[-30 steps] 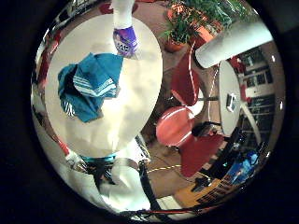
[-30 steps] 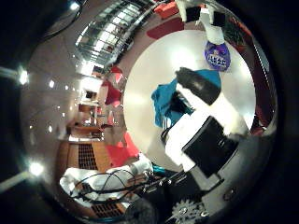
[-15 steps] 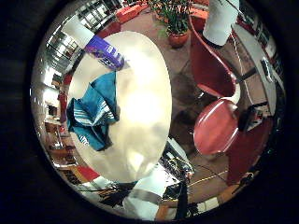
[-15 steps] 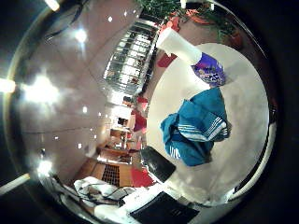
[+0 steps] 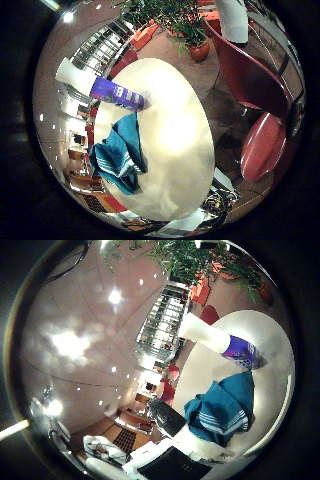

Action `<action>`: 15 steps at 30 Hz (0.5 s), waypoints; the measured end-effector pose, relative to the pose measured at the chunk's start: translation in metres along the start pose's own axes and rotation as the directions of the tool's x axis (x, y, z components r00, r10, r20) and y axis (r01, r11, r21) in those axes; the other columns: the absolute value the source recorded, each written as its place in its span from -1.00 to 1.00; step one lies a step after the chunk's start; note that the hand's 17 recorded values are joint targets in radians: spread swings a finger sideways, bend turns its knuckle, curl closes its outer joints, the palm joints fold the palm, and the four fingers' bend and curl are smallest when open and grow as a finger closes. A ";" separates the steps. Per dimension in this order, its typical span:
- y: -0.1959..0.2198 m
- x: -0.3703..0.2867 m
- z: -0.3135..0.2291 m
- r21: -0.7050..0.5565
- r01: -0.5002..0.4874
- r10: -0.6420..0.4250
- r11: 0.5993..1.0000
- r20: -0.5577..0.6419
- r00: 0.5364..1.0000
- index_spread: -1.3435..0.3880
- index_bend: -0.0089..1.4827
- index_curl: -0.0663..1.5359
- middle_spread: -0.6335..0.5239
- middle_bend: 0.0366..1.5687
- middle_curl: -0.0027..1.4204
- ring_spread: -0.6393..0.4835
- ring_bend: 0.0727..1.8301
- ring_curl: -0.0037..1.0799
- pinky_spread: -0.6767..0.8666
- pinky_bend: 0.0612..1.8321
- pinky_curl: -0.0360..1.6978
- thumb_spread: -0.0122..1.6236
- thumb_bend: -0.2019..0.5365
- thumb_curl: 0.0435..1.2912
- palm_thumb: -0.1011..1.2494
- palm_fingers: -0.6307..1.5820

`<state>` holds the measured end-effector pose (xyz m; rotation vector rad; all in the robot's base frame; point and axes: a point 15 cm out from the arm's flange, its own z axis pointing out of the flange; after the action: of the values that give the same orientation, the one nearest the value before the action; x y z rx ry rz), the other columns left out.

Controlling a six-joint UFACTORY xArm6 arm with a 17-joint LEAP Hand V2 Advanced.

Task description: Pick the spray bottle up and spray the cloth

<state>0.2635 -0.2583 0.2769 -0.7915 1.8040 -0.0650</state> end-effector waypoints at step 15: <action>-0.020 0.021 0.057 -0.002 -0.069 0.069 0.998 0.083 0.994 0.45 -0.79 -0.60 0.48 -0.74 -0.51 0.55 -0.58 -0.52 0.34 -0.57 -0.62 0.29 -0.52 -0.62 -0.18 -0.36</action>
<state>0.3187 -0.2663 0.2459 -0.7202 1.7506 0.0119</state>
